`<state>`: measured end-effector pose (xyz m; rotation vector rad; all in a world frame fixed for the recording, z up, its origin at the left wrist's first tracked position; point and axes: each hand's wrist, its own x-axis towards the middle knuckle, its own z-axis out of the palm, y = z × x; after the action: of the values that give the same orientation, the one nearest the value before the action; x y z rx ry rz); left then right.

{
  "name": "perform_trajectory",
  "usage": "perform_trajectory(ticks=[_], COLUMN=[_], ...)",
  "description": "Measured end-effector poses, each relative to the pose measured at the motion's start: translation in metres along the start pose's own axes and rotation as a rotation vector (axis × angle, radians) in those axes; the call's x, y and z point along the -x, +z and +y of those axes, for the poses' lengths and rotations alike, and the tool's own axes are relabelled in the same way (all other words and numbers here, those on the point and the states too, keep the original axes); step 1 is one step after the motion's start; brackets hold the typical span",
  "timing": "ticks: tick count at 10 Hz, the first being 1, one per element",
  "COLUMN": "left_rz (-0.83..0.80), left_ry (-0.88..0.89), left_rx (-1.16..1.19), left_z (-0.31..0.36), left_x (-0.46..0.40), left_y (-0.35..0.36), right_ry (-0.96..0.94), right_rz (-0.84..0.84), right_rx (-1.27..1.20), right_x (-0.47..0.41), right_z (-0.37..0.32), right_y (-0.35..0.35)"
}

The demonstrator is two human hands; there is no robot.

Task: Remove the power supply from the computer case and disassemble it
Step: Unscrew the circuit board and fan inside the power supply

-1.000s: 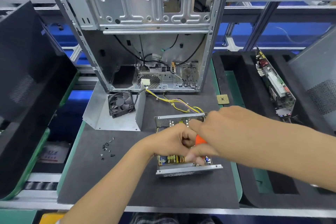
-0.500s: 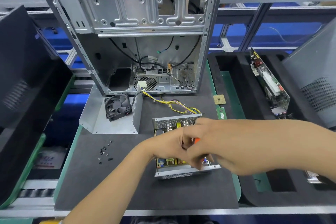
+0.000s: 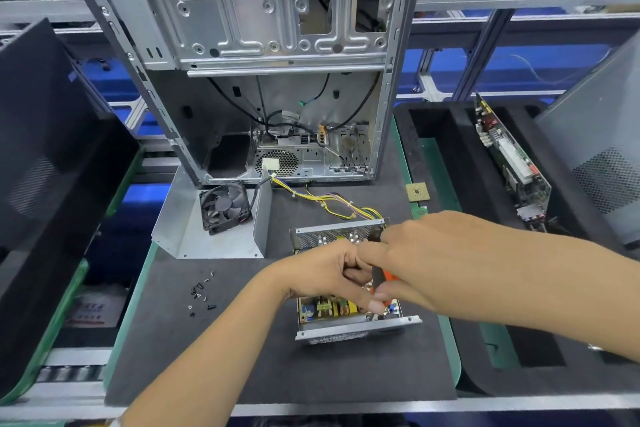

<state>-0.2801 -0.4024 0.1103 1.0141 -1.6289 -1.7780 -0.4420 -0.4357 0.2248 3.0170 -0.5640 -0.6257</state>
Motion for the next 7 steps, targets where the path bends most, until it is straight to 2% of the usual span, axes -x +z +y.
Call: perform_trajectory(ticks=[1, 2, 3, 5, 6, 7], left_rz=[-0.015, -0.007, 0.004, -0.019, -0.071, -0.034], left_ry=[-0.046, -0.068, -0.061, -0.079, -0.013, -0.017], left_rx=[-0.058, -0.08, -0.113, -0.057, -0.045, -0.059], left_z=[0.0, -0.003, 0.0, 0.006, 0.006, 0.007], left_x=[0.0, -0.001, -0.001, -0.004, -0.006, -0.006], left_y=[-0.002, -0.001, 0.0, 0.0, 0.001, -0.002], right_ry=[-0.075, -0.184, -0.146, -0.041, 0.039, 0.073], right_rz=[-0.094, -0.119, -0.039, 0.117, 0.097, 0.135], right_rx=[-0.013, -0.017, -0.147, 0.046, -0.037, -0.084], right_x=[-0.003, -0.001, 0.009, 0.004, -0.001, -0.003], right_z=[0.0, 0.001, 0.006, 0.002, 0.002, 0.014], right_y=[0.0, -0.006, -0.017, -0.023, -0.009, 0.006])
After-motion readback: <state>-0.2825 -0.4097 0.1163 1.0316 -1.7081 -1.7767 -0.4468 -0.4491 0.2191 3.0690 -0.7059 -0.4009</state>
